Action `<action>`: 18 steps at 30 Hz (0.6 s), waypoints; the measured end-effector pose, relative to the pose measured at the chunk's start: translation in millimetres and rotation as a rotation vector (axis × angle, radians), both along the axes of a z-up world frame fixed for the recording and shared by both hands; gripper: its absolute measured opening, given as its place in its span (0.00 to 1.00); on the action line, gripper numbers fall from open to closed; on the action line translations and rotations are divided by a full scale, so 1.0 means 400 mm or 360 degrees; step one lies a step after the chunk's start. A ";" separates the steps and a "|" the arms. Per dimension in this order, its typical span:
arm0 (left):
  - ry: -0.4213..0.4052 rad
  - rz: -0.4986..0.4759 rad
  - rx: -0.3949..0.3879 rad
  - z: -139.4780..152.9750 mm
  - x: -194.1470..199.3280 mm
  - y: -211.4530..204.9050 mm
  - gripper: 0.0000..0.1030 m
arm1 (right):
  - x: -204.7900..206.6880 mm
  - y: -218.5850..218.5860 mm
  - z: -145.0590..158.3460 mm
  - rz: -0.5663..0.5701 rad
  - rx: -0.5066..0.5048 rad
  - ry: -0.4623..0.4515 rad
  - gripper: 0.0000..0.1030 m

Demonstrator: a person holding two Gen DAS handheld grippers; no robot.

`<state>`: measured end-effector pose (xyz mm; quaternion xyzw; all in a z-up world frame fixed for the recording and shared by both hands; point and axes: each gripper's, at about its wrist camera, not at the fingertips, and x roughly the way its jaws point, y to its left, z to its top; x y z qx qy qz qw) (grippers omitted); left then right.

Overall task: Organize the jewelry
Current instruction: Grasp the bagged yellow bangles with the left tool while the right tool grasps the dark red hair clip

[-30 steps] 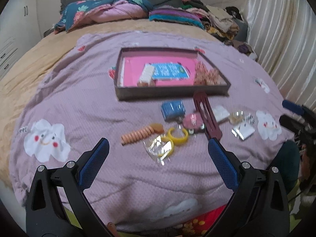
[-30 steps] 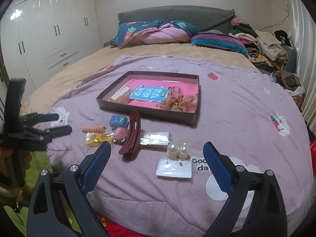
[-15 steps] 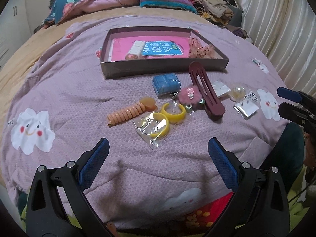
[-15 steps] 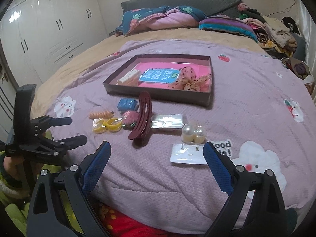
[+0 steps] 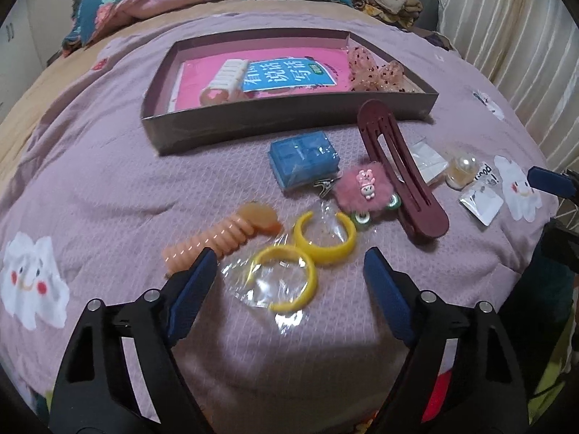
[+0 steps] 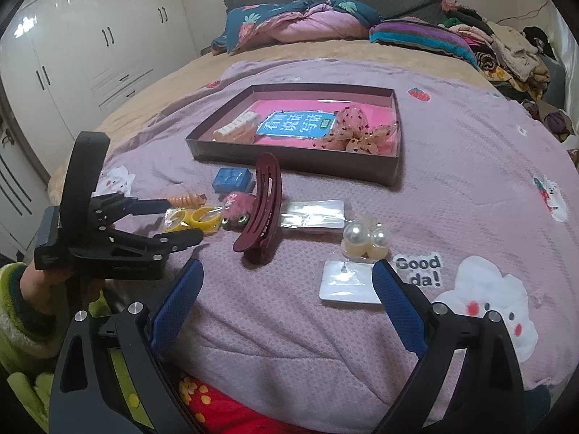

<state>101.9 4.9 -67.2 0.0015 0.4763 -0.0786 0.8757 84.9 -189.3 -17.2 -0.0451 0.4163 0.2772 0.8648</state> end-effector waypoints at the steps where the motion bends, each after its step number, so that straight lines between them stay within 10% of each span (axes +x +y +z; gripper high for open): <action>1: 0.0003 -0.0008 0.0016 -0.004 0.006 -0.004 0.70 | 0.005 0.003 -0.003 0.0005 0.0002 0.0007 0.91; 5: 0.0028 -0.0032 0.0065 -0.018 0.020 -0.009 0.59 | 0.044 0.027 -0.025 0.0028 0.0022 0.0076 0.89; 18: 0.0006 -0.0013 -0.0018 -0.008 0.001 0.027 0.57 | 0.157 0.127 -0.134 0.0095 0.0100 0.0418 0.39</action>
